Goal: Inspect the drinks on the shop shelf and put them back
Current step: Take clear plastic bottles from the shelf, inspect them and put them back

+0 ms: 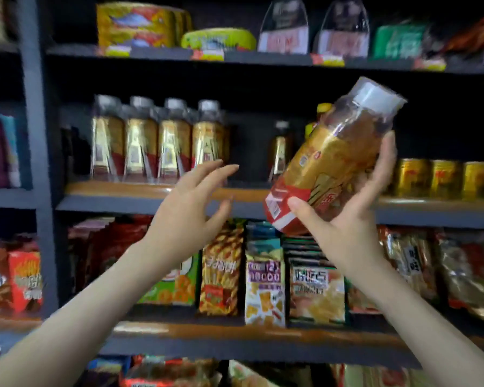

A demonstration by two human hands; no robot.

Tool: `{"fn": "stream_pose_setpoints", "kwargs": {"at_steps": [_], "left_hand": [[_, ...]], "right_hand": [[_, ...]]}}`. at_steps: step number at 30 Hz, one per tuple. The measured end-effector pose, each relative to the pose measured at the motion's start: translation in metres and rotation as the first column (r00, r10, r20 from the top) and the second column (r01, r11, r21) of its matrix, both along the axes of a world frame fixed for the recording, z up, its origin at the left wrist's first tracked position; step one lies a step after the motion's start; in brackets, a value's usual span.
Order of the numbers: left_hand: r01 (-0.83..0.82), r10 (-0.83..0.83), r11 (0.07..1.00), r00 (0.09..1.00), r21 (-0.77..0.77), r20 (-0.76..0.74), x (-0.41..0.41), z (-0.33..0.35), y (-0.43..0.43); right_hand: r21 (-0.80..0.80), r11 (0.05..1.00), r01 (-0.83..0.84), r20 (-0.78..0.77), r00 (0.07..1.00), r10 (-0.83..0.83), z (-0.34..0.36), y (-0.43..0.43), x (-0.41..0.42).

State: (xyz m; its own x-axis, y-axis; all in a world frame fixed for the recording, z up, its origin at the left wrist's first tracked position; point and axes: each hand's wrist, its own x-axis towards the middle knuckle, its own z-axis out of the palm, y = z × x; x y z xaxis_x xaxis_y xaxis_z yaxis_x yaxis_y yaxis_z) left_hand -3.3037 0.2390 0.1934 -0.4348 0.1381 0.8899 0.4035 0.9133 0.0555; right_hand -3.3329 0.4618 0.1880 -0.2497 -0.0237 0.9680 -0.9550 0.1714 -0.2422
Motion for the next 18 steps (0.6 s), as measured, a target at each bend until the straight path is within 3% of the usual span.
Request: {"fn": "stream_pose_setpoints", "kwargs": {"at_steps": [2, 4, 7, 11, 15, 18], "left_hand": [[-0.076, 0.065, 0.994, 0.990, -0.085, -0.122, -0.020, 0.020, -0.018], [-0.137, 0.108, 0.980, 0.974, -0.141, -0.198, -0.040, 0.037, -0.033], [-0.198, 0.146, 0.963, 0.954, -0.183, -0.263, -0.067, 0.052, -0.051], [-0.253, 0.207, 0.950, 0.950, -0.183, -0.234, -0.089, 0.057, -0.065], [-0.291, 0.245, 0.928, 0.947, -0.232, -0.209, -0.107, 0.057, -0.075], [-0.300, 0.251, 0.925, 0.944, -0.234, -0.215, -0.118, 0.058, -0.077]], "right_hand": [[-0.062, 0.992, 0.107, -0.111, 0.987, -0.113, 0.027, -0.013, -0.021], [-0.073, 0.980, 0.183, -0.125, 0.974, -0.191, 0.049, -0.024, -0.040], [0.045, 0.959, 0.281, -0.119, 0.954, -0.274, 0.066, -0.032, -0.063], [0.263, 0.905, 0.334, -0.050, 0.941, -0.333, 0.067, -0.039, -0.082], [0.263, 0.902, 0.343, 0.033, 0.931, -0.364, 0.081, -0.057, -0.095], [0.377, 0.847, 0.375, 0.040, 0.907, -0.420, 0.091, -0.066, -0.095]]}}
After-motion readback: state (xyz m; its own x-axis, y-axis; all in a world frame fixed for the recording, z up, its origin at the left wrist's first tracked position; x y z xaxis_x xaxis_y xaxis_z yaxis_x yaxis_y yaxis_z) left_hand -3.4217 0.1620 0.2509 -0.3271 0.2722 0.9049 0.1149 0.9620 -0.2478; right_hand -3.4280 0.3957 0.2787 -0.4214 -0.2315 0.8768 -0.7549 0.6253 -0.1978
